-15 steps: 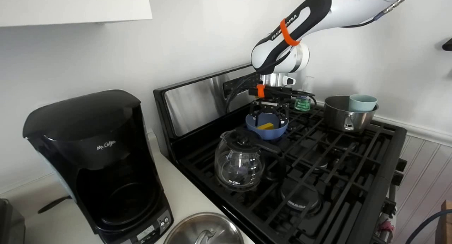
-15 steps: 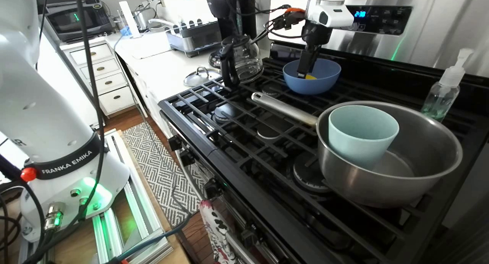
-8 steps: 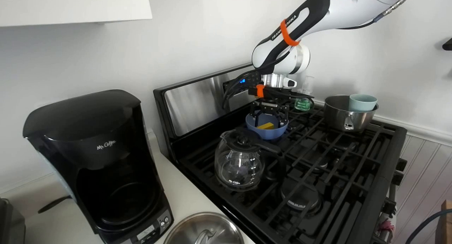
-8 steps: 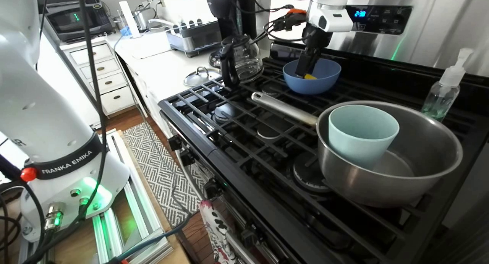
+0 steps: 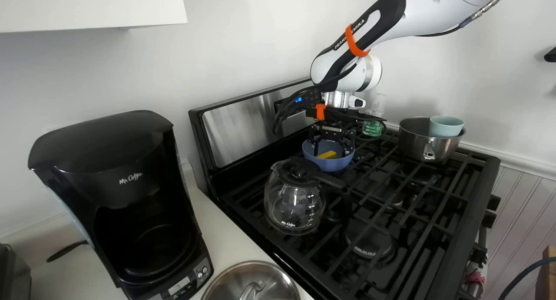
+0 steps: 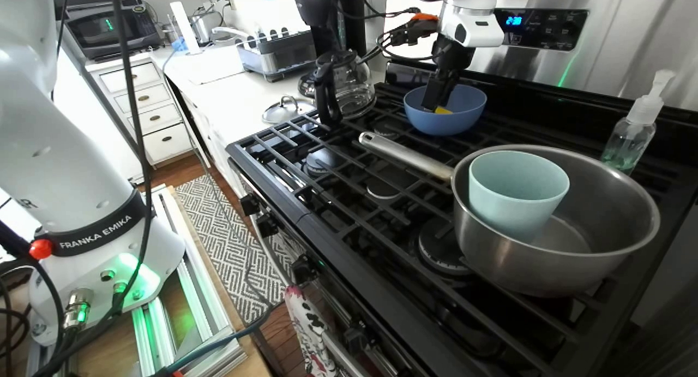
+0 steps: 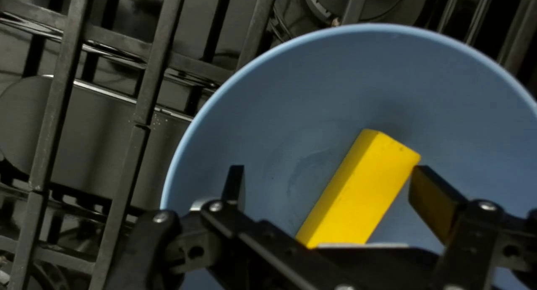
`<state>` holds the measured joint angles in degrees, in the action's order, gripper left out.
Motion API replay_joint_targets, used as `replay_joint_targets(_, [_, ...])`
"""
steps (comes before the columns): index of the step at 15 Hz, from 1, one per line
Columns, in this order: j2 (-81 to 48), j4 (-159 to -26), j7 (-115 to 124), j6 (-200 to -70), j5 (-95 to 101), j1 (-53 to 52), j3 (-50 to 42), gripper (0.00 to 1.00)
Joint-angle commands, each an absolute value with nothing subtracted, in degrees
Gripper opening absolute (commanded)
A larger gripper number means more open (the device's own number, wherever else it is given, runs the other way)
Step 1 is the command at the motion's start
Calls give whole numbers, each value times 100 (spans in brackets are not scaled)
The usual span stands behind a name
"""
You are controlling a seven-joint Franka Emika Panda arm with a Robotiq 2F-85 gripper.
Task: Remove the block from the bowl
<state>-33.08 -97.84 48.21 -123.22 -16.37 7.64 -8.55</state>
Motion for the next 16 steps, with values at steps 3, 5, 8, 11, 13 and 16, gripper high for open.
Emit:
replay_joint_targets(3, [-3315, -9924, 5404, -12383, -1675, 740, -1051, 100])
replay_joint_targets(5, [-3367, -9870, 5573, -12369, -1698, 781, -1081, 100])
replay_joint_targets(8, [-3358, -9864, 5736, -12348, -1789, 876, -1081, 100])
replay_joint_targets(11, [-3333, -9897, 5787, -12322, -1831, 967, -1070, 100])
replay_joint_targets(13, [-3281, -9977, 5776, -12344, -1851, 1008, -1062, 100])
replay_joint_targets(16, [-3207, -10087, 5801, -12351, -1870, 1033, -1066, 100])
